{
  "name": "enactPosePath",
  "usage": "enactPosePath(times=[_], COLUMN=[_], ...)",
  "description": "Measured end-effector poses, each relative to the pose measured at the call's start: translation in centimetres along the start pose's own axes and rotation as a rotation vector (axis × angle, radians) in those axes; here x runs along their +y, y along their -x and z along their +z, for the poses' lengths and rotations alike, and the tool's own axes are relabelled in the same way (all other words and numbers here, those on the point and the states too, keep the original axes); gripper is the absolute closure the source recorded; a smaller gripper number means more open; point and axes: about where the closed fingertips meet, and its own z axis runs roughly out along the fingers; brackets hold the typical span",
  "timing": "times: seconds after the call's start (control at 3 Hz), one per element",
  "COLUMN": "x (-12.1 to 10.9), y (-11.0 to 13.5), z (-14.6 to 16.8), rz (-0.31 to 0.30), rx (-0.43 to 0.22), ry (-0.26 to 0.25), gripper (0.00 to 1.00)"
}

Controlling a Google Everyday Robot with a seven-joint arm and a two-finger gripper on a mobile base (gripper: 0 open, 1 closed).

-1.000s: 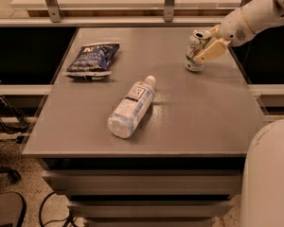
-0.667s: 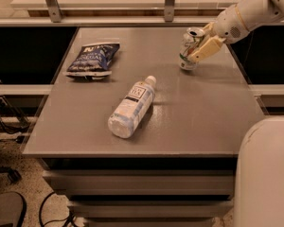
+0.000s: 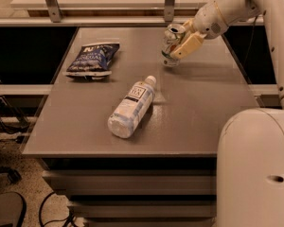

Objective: Move 7up can near blue chip bag

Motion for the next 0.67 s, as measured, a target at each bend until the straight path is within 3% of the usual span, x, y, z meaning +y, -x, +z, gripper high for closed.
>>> enactPosePath(times=[0.67], x=[0.3], y=[3.7], z=[5.3], rz=[-0.047], rx=[-0.033], ry=[0.097], gripper=[1.00])
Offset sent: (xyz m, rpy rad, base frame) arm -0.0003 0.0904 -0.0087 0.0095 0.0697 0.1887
